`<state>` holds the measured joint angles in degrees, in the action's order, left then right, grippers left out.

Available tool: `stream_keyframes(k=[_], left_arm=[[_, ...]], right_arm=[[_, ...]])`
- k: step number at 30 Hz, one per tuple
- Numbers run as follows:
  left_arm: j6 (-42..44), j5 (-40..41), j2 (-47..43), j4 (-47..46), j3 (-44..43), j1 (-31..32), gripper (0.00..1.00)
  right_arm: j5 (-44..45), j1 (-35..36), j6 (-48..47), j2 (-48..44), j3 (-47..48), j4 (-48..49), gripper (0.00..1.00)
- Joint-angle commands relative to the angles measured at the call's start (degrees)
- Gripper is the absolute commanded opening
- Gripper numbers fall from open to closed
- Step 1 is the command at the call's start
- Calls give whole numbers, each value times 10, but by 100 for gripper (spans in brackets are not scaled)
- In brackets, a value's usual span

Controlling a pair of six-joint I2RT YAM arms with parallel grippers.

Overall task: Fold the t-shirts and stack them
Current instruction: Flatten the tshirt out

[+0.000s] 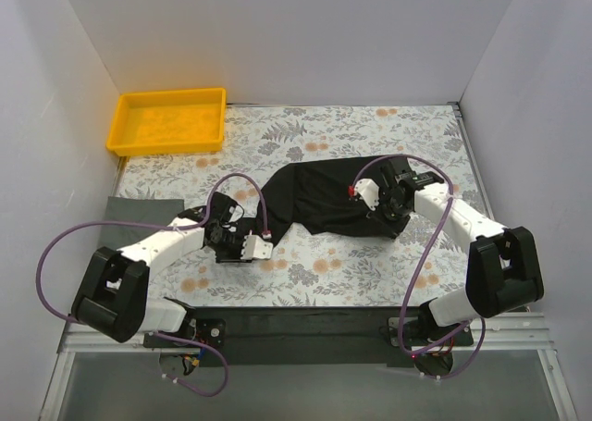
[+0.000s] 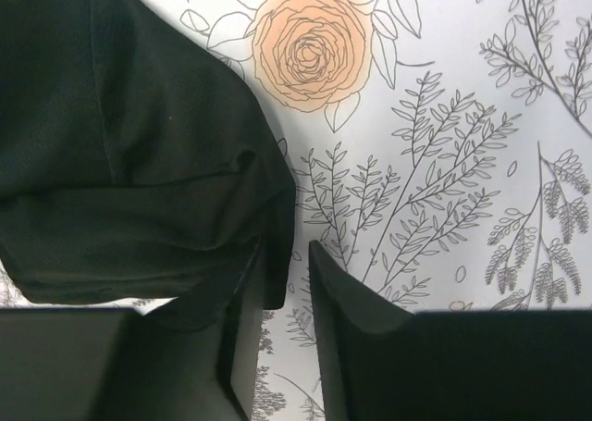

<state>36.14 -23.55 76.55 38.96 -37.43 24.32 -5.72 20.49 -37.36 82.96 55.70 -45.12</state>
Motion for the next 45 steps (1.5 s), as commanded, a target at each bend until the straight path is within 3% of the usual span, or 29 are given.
stream_keyframes(k=[1, 3, 4, 6, 7, 8, 11, 13, 17, 22, 27, 34, 35, 39, 43, 45], left_arm=[[-28, 25, 23, 3, -15, 4, 14], [-110, -14, 28, 36, -66, 3, 0], [-179, -74, 40, 78, -142, -1, 0], [-213, -145, 48, 118, -230, -10, 0], [-296, -190, 69, 134, -271, -17, 0], [-323, -275, 82, 169, -350, -45, 0], [-453, -403, 112, 188, -408, -113, 0], [-542, -422, 98, 151, -394, -146, 0], [-593, -408, 62, 135, -322, -151, 0], [-701, -269, 46, 93, -198, -159, 0], [-754, -213, 41, 74, -203, -173, 0], [-925, -282, 19, 56, -333, -195, 0], [-994, -269, 11, 24, -346, -197, 0], [-1106, -205, -5, -8, -444, -198, 0], [-1132, -181, -9, 1, -576, -198, 0], [-1127, -168, -25, -8, -601, -198, 0]], right_arm=[[1, -11, -3, -24, 26, -14, 1], [4, -19, -7, -26, 45, -13, 1], [7, -29, -12, -25, 69, -12, 1], [11, -46, -17, -22, 84, -12, 1], [10, -57, -19, -13, 123, -13, 1], [7, -69, -23, -9, 142, -14, 1], [3, -112, -42, -1, 194, -16, 1], [9, -120, -51, -3, 205, -19, 1], [2, -125, -61, -11, 184, -23, 1], [-10, -125, -59, -18, 154, -22, 1], [0, -125, -65, -30, 127, -22, 1], [22, -130, -77, -49, 187, -15, 1], [22, -131, -75, -50, 226, -14, 1], [11, -135, -61, -46, 337, -8, 1], [1, -135, -46, -55, 437, -7, 1], [5, -135, -42, -67, 472, 1, 1]])
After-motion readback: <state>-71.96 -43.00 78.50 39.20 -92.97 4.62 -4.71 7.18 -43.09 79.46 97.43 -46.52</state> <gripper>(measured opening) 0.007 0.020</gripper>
